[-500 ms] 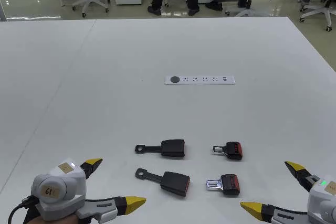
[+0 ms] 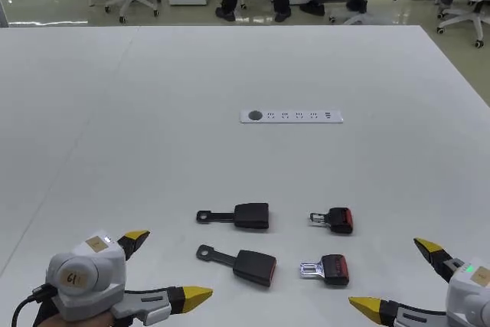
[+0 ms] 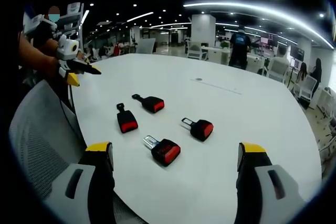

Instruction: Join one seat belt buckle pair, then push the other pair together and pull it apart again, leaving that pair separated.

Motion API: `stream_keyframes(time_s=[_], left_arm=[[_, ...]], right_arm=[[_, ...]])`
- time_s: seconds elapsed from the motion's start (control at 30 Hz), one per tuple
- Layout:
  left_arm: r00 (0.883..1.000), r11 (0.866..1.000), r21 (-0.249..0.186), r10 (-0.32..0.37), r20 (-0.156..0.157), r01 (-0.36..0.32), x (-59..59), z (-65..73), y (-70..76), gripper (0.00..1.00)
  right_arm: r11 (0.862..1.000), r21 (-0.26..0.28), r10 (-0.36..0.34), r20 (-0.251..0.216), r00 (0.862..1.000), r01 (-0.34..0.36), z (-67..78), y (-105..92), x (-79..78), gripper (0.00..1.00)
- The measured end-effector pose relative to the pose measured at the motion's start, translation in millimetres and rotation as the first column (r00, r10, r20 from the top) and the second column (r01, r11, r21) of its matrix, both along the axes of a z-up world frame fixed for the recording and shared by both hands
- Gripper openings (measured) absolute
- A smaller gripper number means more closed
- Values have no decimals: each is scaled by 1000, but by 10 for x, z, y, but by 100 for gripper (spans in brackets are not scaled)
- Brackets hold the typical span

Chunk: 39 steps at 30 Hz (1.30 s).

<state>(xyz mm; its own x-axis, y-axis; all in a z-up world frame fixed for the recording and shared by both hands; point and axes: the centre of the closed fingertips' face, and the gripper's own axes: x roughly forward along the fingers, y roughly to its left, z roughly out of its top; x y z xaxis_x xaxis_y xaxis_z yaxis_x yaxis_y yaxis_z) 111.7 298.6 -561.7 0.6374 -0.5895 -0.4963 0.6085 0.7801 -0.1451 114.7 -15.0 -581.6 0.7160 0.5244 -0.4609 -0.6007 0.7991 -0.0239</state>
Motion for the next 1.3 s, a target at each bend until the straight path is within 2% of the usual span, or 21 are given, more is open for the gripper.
stream_keyframes(time_s=[0.9, 1.3], left_arm=[[1000, 1000, 10, -14, -4, 14, -5, -22, 26, 100], [1000, 1000, 7, -18, -9, 19, -16, -35, -16, 100]], right_arm=[[1000, -7, 8, -14, 1000, -8, -17, -8, -50, 98], [1000, -5, 18, -18, 1000, -18, -24, 23, -54, 96]])
